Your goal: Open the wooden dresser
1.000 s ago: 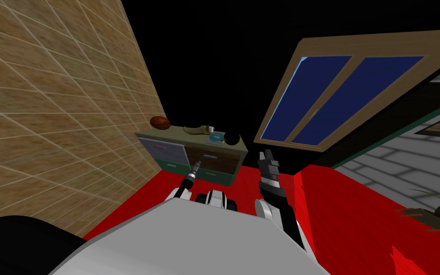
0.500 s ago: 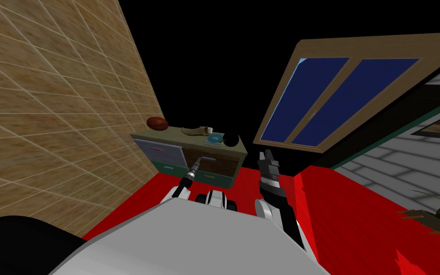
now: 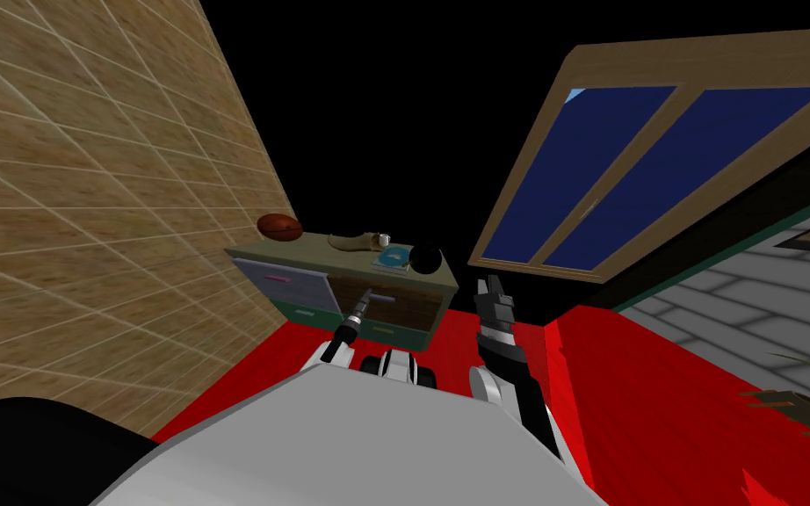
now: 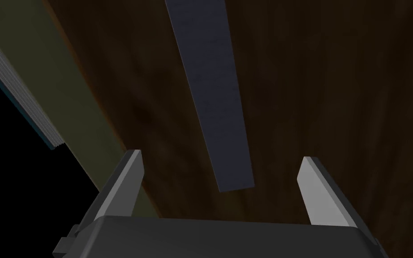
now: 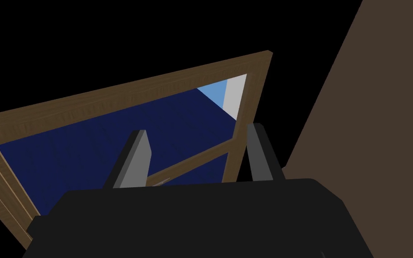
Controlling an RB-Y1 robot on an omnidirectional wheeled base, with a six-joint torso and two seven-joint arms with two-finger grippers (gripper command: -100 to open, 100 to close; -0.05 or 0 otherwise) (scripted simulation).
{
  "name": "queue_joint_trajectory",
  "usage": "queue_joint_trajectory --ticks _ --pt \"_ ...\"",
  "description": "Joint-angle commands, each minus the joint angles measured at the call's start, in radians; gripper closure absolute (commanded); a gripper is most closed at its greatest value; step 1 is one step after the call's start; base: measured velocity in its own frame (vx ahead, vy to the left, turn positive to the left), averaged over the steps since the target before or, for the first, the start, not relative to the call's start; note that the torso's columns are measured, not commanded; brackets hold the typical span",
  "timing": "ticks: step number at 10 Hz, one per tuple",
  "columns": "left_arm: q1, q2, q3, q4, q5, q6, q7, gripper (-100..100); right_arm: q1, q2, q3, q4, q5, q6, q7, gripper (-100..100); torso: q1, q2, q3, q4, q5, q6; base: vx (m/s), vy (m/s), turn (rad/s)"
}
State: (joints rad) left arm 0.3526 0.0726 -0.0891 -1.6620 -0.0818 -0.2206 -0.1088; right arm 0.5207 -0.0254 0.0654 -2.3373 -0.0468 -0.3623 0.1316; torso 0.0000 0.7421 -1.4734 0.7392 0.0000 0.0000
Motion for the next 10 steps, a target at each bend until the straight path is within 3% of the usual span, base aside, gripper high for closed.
queue_joint_trajectory --ticks 1,10 --pt "0.016 0.004 -0.007 -0.019 0.000 0.005 0.001 100 0.000 0.000 0.000 0.000 0.000 0.000 0.000 0 0.000 -0.003 -0.002 -0.001 0.000 0.000 -0.123 -0.001 0.022" --pt "0.074 0.014 -0.031 -0.058 -0.001 0.008 0.005 100 0.000 0.000 0.000 0.000 0.000 0.000 0.000 0 -0.001 0.002 0.000 0.003 -0.002 -0.001 -0.165 0.008 0.012"
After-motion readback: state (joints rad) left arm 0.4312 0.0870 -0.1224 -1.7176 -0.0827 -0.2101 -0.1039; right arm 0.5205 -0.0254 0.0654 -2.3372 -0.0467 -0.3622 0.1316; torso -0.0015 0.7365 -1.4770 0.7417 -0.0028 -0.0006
